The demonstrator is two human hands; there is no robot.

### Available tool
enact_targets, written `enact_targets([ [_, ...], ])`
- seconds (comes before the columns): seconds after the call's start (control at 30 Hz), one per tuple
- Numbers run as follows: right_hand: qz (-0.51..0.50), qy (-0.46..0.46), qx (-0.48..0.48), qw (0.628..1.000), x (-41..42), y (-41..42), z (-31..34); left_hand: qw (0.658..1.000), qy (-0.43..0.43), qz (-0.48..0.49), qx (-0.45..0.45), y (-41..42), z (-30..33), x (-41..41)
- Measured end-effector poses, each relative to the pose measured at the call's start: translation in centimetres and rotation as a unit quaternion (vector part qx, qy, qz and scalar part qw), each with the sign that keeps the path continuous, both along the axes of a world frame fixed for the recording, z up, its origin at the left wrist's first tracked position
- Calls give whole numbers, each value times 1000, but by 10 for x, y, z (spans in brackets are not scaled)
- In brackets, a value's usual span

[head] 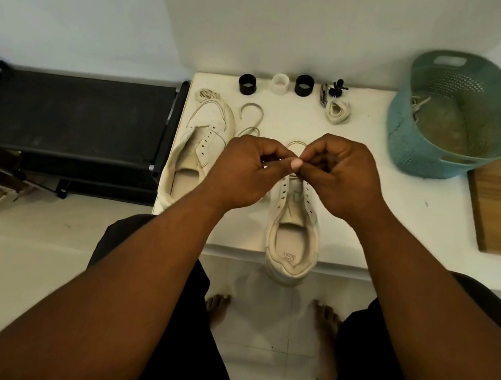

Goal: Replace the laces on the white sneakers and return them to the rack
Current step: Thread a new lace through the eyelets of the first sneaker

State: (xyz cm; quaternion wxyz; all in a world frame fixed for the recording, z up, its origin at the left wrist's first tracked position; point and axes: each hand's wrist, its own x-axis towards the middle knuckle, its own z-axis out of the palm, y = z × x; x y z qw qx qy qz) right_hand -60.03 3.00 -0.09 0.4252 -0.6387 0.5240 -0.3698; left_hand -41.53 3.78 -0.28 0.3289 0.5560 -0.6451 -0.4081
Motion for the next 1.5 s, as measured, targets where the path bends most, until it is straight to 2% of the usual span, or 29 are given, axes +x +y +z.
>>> enact_targets([
  [0.1, -11, 13, 30, 999, -3, -5, -7, 998, -58, 19, 10, -3, -4, -3],
  [0.23, -59, 154, 56, 985, -15, -8, -16, 994, -87, 72, 1, -2, -14, -7],
  [0.37, -4, 282, 132, 950, -13, -1, -17, 994, -72, 76, 15, 1, -21, -17],
  [0.47, -23, 259, 175, 950, -15, -2, -16, 993, -87, 63, 42, 4, -29, -23],
  [0.57, -60, 172, 207, 961, -18, -2, -11, 991, -107, 55, 63, 5, -32, -25],
  [0.63, -81, 124, 221, 964, -19, 0, -9, 990, -118, 53, 64, 6, -32, -27],
  [0.8, -94, 77, 238, 963, -20, 0, -12, 987, -144, 50, 50, 9, -34, -33],
  [1.03, -78, 74, 240, 965, -21, 1, -13, 985, -160, 51, 29, 11, -39, -37],
  [1.17, -60, 78, 230, 968, -19, 1, -13, 988, -141, 43, 32, 11, -39, -38],
  [1.3, -84, 53, 256, 962, -19, 1, -17, 988, -143, 46, 36, 11, -41, -38],
  [1.43, -37, 147, 227, 962, -21, 2, -31, 988, -138, 60, 33, 12, -41, -35],
  [1.5, -38, 138, 215, 966, -22, 2, -33, 990, -126, 56, 38, 11, -42, -32],
])
